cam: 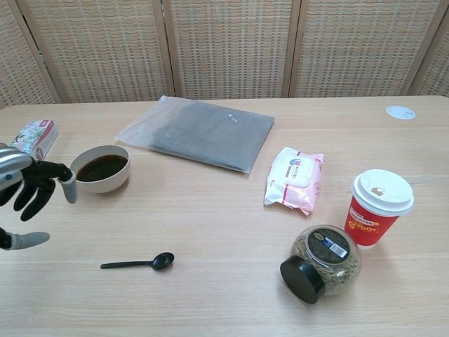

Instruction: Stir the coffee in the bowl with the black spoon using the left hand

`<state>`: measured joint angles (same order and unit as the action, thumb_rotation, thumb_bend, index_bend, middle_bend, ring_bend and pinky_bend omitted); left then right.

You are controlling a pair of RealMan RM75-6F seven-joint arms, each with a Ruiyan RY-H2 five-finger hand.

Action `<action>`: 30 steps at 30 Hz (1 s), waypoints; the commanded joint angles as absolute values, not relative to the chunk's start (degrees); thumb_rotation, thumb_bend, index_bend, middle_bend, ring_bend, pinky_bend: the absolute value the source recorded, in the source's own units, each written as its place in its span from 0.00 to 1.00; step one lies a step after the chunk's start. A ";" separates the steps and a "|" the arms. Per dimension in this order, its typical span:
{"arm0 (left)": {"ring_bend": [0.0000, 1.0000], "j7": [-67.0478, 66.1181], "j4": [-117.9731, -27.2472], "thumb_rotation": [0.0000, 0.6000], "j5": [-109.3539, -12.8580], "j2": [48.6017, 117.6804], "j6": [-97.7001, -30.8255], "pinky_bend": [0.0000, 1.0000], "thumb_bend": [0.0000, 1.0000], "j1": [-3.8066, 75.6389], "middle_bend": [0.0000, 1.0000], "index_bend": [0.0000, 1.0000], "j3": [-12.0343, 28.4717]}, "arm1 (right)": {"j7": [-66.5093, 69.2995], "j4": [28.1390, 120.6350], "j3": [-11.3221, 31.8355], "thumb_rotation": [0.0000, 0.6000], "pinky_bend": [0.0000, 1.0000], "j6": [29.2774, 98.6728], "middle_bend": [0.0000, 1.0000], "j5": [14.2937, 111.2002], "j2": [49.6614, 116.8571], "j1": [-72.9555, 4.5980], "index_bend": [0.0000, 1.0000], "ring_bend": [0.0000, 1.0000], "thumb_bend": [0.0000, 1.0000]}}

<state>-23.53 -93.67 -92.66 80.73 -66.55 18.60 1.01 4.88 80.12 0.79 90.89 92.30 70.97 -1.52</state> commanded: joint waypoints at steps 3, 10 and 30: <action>0.74 -28.21 -90.61 1.00 -88.72 86.40 -63.62 0.70 0.25 21.03 0.83 0.45 2.51 | 4.80 80.24 0.74 1.00 0.00 90.73 0.02 92.19 70.93 -1.45 0.03 0.00 0.36; 0.76 -30.58 -87.80 1.00 -85.83 90.08 -62.45 0.71 0.25 21.90 0.86 0.45 2.63 | 4.98 80.07 0.70 1.00 0.00 90.56 0.03 92.10 70.99 -1.41 0.04 0.00 0.36; 0.76 -32.47 -78.87 1.00 -80.58 98.20 -59.64 0.71 0.25 23.91 0.86 0.45 1.72 | 5.43 79.40 0.65 1.00 0.00 90.65 0.04 91.40 70.81 -0.75 0.04 0.00 0.36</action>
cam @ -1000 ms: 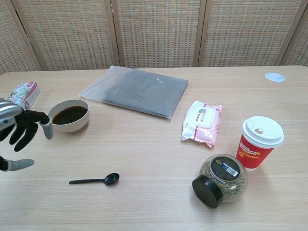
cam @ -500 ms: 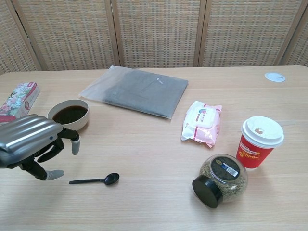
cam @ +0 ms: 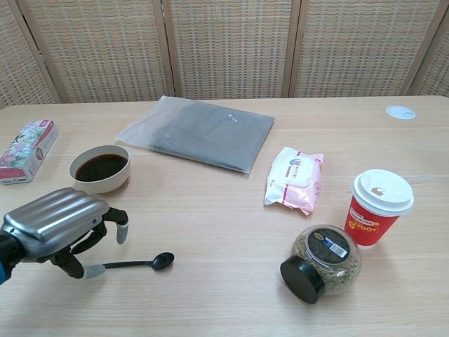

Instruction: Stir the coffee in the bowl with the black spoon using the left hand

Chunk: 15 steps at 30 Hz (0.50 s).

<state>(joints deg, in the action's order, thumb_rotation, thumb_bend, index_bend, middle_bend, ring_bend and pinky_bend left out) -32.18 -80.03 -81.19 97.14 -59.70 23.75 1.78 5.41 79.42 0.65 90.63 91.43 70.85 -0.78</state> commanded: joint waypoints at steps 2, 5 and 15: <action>0.76 -32.51 -78.08 1.00 -80.08 98.96 -59.42 0.71 0.25 24.09 0.86 0.45 1.76 | 5.46 79.37 0.68 1.00 0.00 90.67 0.04 91.34 70.75 -0.69 0.05 0.00 0.36; 0.76 -32.60 -76.54 1.00 -79.82 100.23 -59.67 0.71 0.25 24.31 0.86 0.45 1.75 | 5.55 79.32 0.72 1.00 0.00 90.69 0.05 91.17 70.69 -0.58 0.05 0.00 0.36; 0.76 -31.82 -73.03 1.00 -78.54 102.76 -59.51 0.71 0.25 25.21 0.86 0.45 2.08 | 5.69 79.17 0.76 1.00 0.01 90.71 0.05 90.93 70.47 -0.30 0.05 0.00 0.36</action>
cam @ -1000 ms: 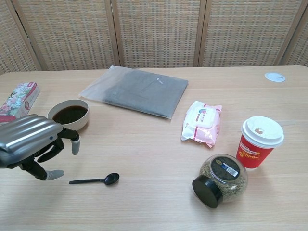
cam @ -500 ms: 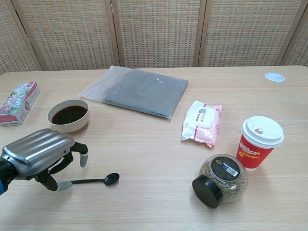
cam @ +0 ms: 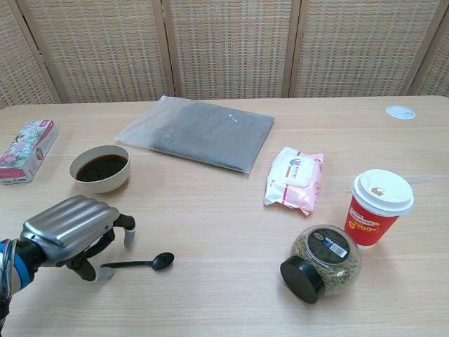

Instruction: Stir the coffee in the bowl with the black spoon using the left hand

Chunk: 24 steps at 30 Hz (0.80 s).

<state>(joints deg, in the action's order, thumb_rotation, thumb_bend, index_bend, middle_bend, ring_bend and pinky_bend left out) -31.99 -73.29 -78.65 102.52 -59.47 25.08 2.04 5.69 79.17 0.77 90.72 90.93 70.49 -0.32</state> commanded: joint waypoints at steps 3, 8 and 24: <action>0.76 -31.73 -72.42 1.00 -78.33 103.20 -59.46 0.71 0.25 25.49 0.86 0.45 2.11 | 5.70 79.15 0.78 1.00 0.01 90.67 0.05 90.80 70.37 -0.22 0.05 0.00 0.36; 0.76 -31.83 -71.67 1.00 -77.57 103.73 -59.10 0.71 0.25 26.13 0.86 0.45 2.53 | 5.81 79.10 0.77 1.00 0.01 90.59 0.06 90.63 70.24 -0.08 0.05 0.00 0.36; 0.76 -30.63 -71.30 1.00 -75.87 104.18 -58.56 0.71 0.25 27.45 0.86 0.46 3.12 | 5.43 79.47 0.77 1.00 0.01 90.77 0.06 90.45 69.96 0.41 0.06 0.00 0.36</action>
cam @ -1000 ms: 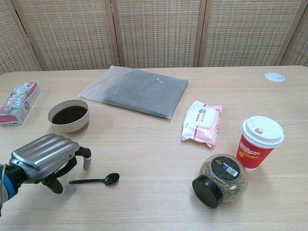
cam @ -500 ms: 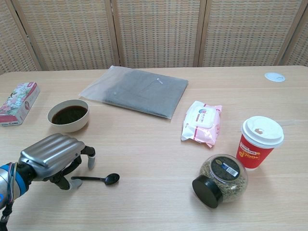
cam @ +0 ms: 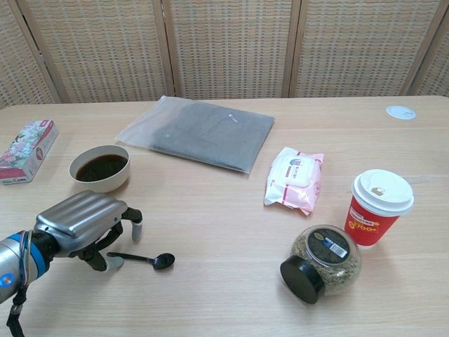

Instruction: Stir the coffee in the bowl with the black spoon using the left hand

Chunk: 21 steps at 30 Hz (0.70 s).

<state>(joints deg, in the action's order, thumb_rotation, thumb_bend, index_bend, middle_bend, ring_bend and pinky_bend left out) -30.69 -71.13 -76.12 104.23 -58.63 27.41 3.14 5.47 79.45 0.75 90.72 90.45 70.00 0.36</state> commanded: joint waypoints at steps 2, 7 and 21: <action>0.76 -30.57 -71.58 1.00 -75.71 103.99 -58.64 0.71 0.25 27.51 0.86 0.46 3.14 | 5.37 79.53 0.78 1.00 0.01 90.78 0.06 90.44 69.93 0.43 0.06 0.00 0.36; 0.76 -30.23 -72.84 1.00 -75.43 103.25 -59.14 0.71 0.25 27.51 0.86 0.47 3.30 | 5.36 79.50 0.83 1.00 0.01 90.89 0.06 90.44 69.92 0.53 0.06 0.00 0.36; 0.77 -33.37 -78.57 1.00 -73.14 99.75 -59.45 0.71 0.25 27.75 0.86 0.52 3.19 | 5.77 79.14 0.89 1.00 0.01 90.75 0.07 90.33 70.06 0.64 0.07 0.00 0.36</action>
<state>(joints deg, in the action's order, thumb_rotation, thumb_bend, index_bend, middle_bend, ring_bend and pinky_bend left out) -33.25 -78.42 -73.29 99.85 -59.50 27.68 3.18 5.77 79.14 0.88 90.75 90.34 70.05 0.63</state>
